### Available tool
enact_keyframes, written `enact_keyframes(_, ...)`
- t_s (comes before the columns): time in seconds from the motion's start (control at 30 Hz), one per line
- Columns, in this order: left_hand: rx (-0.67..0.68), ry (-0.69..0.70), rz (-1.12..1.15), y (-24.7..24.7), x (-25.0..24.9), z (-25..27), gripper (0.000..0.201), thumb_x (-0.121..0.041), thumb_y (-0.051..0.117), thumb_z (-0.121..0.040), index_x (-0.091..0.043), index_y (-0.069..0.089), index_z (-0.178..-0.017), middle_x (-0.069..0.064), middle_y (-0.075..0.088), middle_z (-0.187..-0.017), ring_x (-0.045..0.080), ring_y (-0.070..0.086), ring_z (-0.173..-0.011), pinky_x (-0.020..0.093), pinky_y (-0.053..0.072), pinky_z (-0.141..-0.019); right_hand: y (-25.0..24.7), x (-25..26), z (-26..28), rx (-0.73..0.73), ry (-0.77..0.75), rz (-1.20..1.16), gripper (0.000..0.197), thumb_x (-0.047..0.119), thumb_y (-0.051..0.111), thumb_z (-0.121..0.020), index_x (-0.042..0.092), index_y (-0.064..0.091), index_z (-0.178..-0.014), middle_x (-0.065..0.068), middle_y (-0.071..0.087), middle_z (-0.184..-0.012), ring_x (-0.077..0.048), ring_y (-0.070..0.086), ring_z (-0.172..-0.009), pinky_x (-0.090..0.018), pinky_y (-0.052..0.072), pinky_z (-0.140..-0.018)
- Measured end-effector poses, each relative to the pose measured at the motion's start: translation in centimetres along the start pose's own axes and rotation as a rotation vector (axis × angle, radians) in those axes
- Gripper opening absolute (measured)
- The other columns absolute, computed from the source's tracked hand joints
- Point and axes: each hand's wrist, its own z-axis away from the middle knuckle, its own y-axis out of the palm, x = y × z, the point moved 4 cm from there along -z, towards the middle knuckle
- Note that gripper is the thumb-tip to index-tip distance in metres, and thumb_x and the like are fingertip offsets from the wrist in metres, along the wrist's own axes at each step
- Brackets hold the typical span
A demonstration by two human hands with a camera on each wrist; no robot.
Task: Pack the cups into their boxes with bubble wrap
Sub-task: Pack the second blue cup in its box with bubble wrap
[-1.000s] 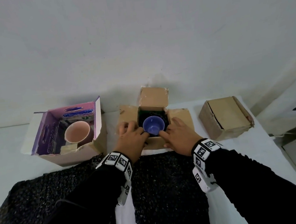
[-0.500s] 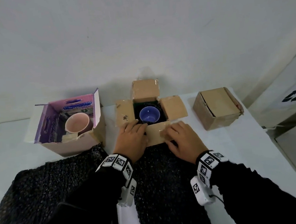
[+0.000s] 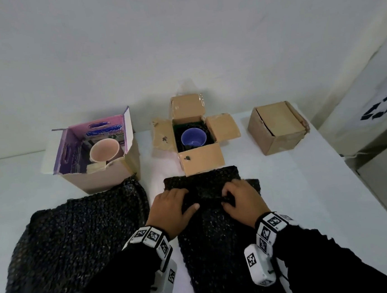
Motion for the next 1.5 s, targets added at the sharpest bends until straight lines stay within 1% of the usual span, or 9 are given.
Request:
enact_keyframes(0.13,-0.09,-0.098,0.167,-2.1,0.0,-0.2,0.072,-0.083,0.031,-0.078,-0.021,0.049,-0.109,-0.003,0.061,-0.093,0.019,0.059,-0.084,0.037,0.05,-0.075,-2.0,0.4,-0.6,-0.172,0.073,-0.32,0.03,0.035,0.072,-0.076,0.021,0.046,-0.074,0.003,0.047,-0.08,-0.015,0.047,-0.077,-0.027,0.038,-0.067)
enact_keyframes(0.27,-0.063,-0.251,0.436,-2.2,-0.2,-1.2,0.047,-0.064,0.048,-0.087,-0.02,0.048,-0.104,-0.001,0.063,-0.084,0.024,0.061,-0.081,0.034,0.048,-0.069,-3.6,1.0,-1.3,-0.242,0.144,-0.525,0.041,0.048,0.073,-0.078,0.013,0.051,-0.075,-0.008,0.055,-0.071,-0.012,0.047,-0.062,-0.027,0.041,-0.062)
enact_keyframes(0.47,-0.056,-0.264,0.559,-1.4,-0.7,-1.5,0.037,-0.038,0.052,-0.096,-0.022,0.043,-0.064,-0.007,0.044,-0.055,0.02,0.048,-0.063,0.032,0.032,-0.059,-4.1,0.5,-1.3,-0.28,0.094,-0.411,0.019,0.041,0.062,-0.089,0.023,0.063,-0.082,0.004,0.062,-0.078,-0.014,0.059,-0.076,-0.036,0.05,-0.073)
enact_keyframes(0.77,0.064,-0.334,0.638,0.4,-0.4,-1.7,0.041,-0.032,0.051,-0.097,-0.019,0.047,-0.058,-0.001,0.048,-0.054,0.026,0.056,-0.062,0.036,0.048,-0.062,-6.1,0.6,-1.8,-0.466,0.079,-0.46,0.006,0.025,0.07,-0.085,0.021,0.069,-0.082,0.006,0.065,-0.079,-0.009,0.06,-0.075,-0.023,0.047,-0.069)
enact_keyframes(0.97,-0.081,-0.421,0.421,-1.3,1.2,-1.3,0.014,-0.035,0.059,-0.089,-0.023,0.059,-0.095,-0.003,0.062,-0.087,0.021,0.061,-0.088,0.034,0.051,-0.077,-8.2,0.3,-2.6,-0.55,0.161,-0.646,0.014,0.011,0.068,-0.083,0.022,0.06,-0.082,0.008,0.062,-0.073,0.0,0.055,-0.065,-0.018,0.044,-0.066)
enact_keyframes(1.17,-0.144,-0.173,0.77,-4.9,-1.6,-2.8,0.083,-0.084,0.056,-0.063,-0.035,0.044,-0.129,-0.007,0.06,-0.114,0.009,0.055,-0.107,0.034,0.047,-0.094,-10.0,3.0,-3.9,-0.433,0.061,-0.755,0.049,0.001,0.052,-0.085,0.035,0.051,-0.121,-0.003,0.061,-0.097,-0.02,0.061,-0.081,-0.036,0.052,-0.076)
enact_keyframes(1.27,-0.192,-0.088,0.404,-6.4,-2.4,-3.2,0.096,-0.088,0.055,-0.056,-0.037,0.04,-0.135,-0.01,0.05,-0.117,0.011,0.043,-0.11,0.034,0.039,-0.094,-10.7,4.9,-4.4,-0.351,-0.026,-0.717,0.054,0.006,0.044,-0.083,0.04,0.055,-0.124,0.008,0.062,-0.119,-0.013,0.059,-0.108,-0.036,0.048,-0.095)
enact_keyframes(1.37,-0.262,-0.035,0.302,-7.1,-2.4,-3.7,0.06,-0.074,0.053,-0.07,-0.026,0.064,-0.105,-0.006,0.056,-0.103,0.02,0.049,-0.099,0.037,0.043,-0.084,-11.7,6.1,-4.8,-0.375,-0.054,-0.67,0.042,0.01,0.042,-0.077,0.033,0.065,-0.104,0.008,0.063,-0.112,-0.009,0.055,-0.107,-0.027,0.042,-0.095)
enact_keyframes(1.5,-0.087,-0.063,0.668,-7.4,-1.6,-4.0,0.011,-0.027,0.058,-0.094,-0.017,0.054,-0.096,0.001,0.064,-0.086,0.021,0.059,-0.081,0.024,0.041,-0.067,-13.6,6.0,-4.7,-0.452,-0.026,-0.422,0.008,0.008,0.054,-0.081,0.007,0.061,-0.082,-0.003,0.054,-0.081,-0.003,0.046,-0.069,-0.009,0.031,-0.063)
